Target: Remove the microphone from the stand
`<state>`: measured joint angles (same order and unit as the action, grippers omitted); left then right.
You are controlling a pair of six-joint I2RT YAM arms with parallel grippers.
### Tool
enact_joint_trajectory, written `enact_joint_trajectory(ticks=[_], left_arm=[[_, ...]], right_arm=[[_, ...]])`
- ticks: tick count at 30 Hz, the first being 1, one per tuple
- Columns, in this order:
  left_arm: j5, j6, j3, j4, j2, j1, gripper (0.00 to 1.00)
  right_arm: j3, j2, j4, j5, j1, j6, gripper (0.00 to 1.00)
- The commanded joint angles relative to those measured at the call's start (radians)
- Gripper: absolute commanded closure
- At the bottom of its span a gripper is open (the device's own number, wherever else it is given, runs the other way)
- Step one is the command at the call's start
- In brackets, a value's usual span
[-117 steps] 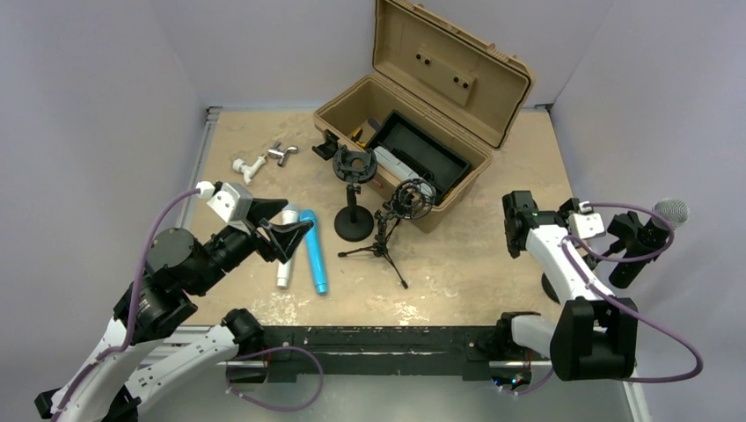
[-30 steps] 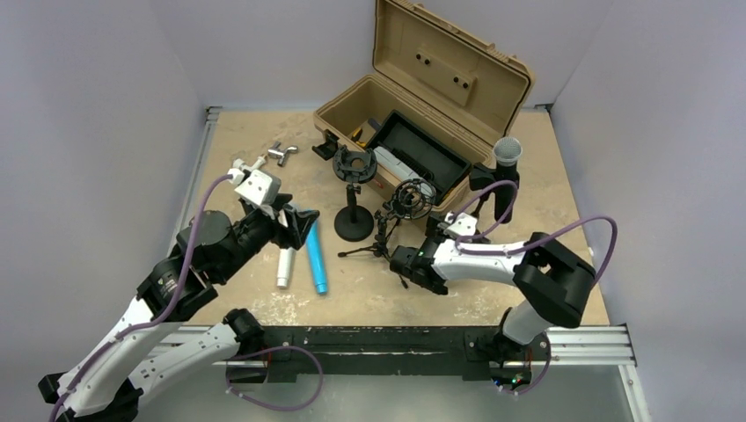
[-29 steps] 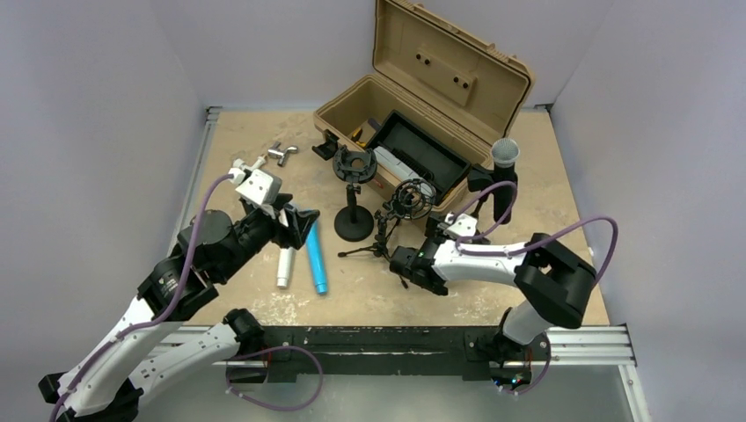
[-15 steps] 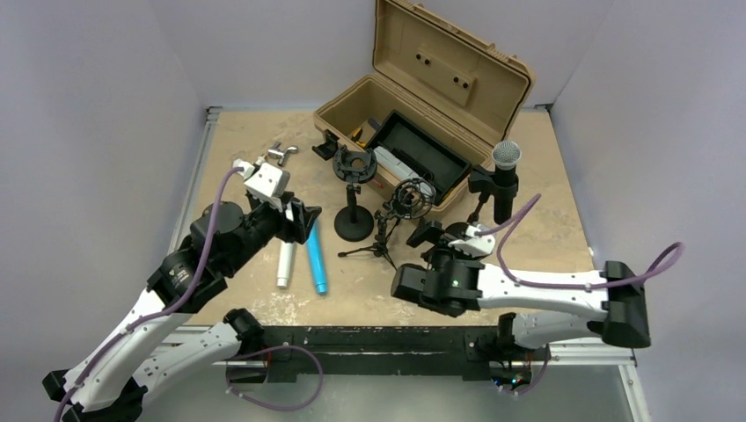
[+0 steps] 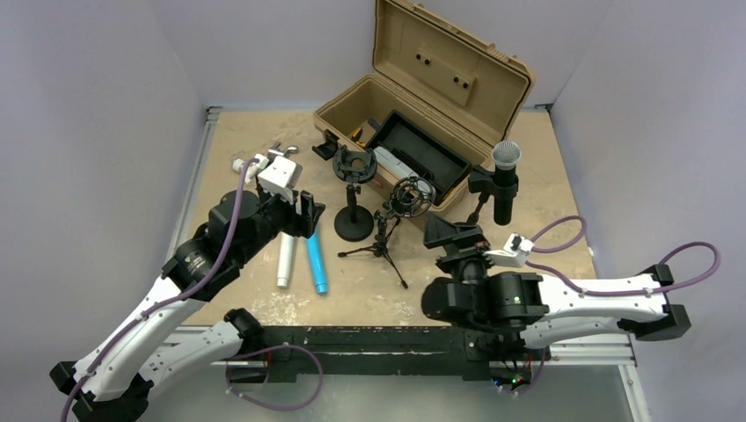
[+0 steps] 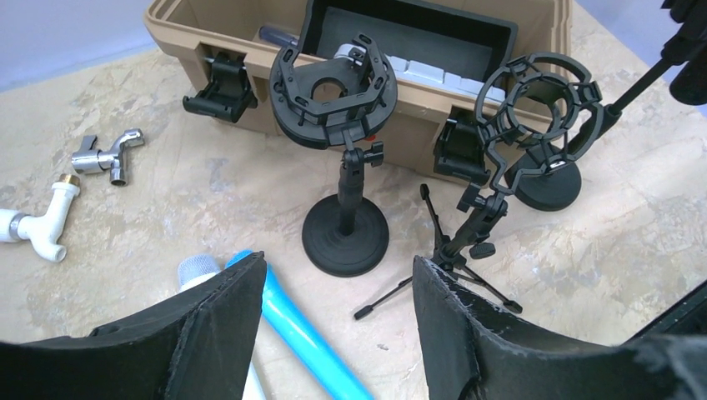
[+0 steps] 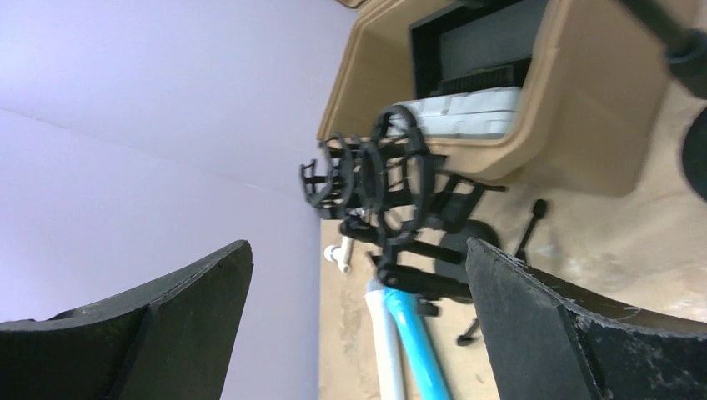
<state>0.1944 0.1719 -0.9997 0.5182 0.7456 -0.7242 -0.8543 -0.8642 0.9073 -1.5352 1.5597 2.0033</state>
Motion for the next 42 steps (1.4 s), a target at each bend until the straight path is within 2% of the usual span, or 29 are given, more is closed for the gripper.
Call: enact_joint_trajectory(ticks=[1,3,4,6,9,11,13,17,20,23,25,27,28,30,31,32,34,35,36,37,38,39,41,42], left_arm=[[-0.010,0.003,-0.003,-0.011,0.008,0.020,0.37],[-0.008,0.004,-0.002,-0.011,0.006,0.026,0.37],[-0.007,0.006,-0.001,-0.009,0.005,0.028,0.37],[-0.004,0.009,-0.001,-0.009,0.002,0.028,0.37],[0.000,0.009,0.000,-0.009,0.002,0.028,0.38],[0.003,0.009,0.000,-0.009,0.002,0.029,0.38],[0.002,0.008,-0.001,-0.008,0.002,0.031,0.38],[0.006,0.008,0.000,-0.007,-0.011,0.032,0.38],[0.014,0.005,0.001,-0.007,-0.022,0.032,0.38],[0.017,0.004,0.001,-0.006,-0.032,0.032,0.38],[0.022,0.002,0.002,-0.007,-0.038,0.033,0.38],[0.025,0.002,0.002,-0.006,-0.046,0.033,0.38],[0.025,0.002,0.001,-0.006,-0.049,0.033,0.38],[0.018,0.001,0.000,-0.007,-0.054,0.033,0.38],[0.016,0.001,0.000,-0.007,-0.056,0.034,0.38],[0.016,0.002,0.000,-0.007,-0.057,0.034,0.38],[0.021,0.002,0.002,-0.006,-0.063,0.034,0.38],[0.024,0.002,0.002,-0.006,-0.066,0.034,0.38],[0.026,0.002,0.003,-0.007,-0.068,0.035,0.38],[0.029,0.000,0.002,-0.006,-0.072,0.035,0.38],[0.033,0.000,0.002,-0.005,-0.076,0.035,0.38],[0.035,-0.001,0.003,-0.006,-0.079,0.034,0.38],[0.035,-0.001,0.002,-0.007,-0.081,0.034,0.38],[0.034,-0.002,0.002,-0.007,-0.081,0.035,0.38]], right_arm=[[-0.208,-0.215,0.034,-0.209,-0.015,0.245,0.01],[-0.276,-0.273,0.039,-0.209,-0.049,0.132,0.01],[-0.281,-0.284,0.036,-0.209,-0.081,0.140,0.01],[-0.255,-0.281,0.040,-0.208,-0.128,0.280,0.01],[-0.249,-0.263,0.022,-0.207,-0.151,0.598,0.01],[-0.285,-0.282,-0.047,-0.207,-0.158,0.695,0.01],[-0.338,-0.320,-0.141,-0.209,-0.169,0.711,0.01],[-0.543,-0.447,-0.129,-0.209,-0.212,0.711,0.01],[-0.699,-0.545,-0.118,-0.207,-0.287,0.715,0.01],[-0.743,-0.572,-0.270,-0.186,-0.335,0.716,0.01],[-0.716,-0.545,-0.468,-0.088,-0.364,0.709,0.01],[-0.640,-0.501,-0.830,0.066,-0.396,0.593,0.01],[-0.567,-0.483,-1.032,0.196,-0.448,0.499,0.01],[-0.410,-0.488,-1.610,0.467,-0.551,0.211,0.01],[-0.355,-0.529,-2.064,0.580,-0.598,0.027,0.01],[-0.330,-0.595,-2.397,0.675,-0.638,-0.183,0.01],[-0.367,-0.716,-2.840,0.867,-0.691,-0.567,0.01],[-0.392,-0.762,-2.946,0.977,-0.703,-0.760,0.01],[-0.396,-0.761,-2.964,1.029,-0.706,-0.832,0.02],[-0.381,-0.729,-2.899,1.062,-0.707,-0.875,0.01],[-0.363,-0.675,-2.759,1.083,-0.706,-0.890,0.01],[-0.360,-0.621,-2.544,1.082,-0.705,-0.850,0.01],[-0.451,-0.536,-1.928,1.091,-0.708,-0.701,0.01],[-0.513,-0.520,-1.704,1.089,-0.708,-0.730,0.01]])
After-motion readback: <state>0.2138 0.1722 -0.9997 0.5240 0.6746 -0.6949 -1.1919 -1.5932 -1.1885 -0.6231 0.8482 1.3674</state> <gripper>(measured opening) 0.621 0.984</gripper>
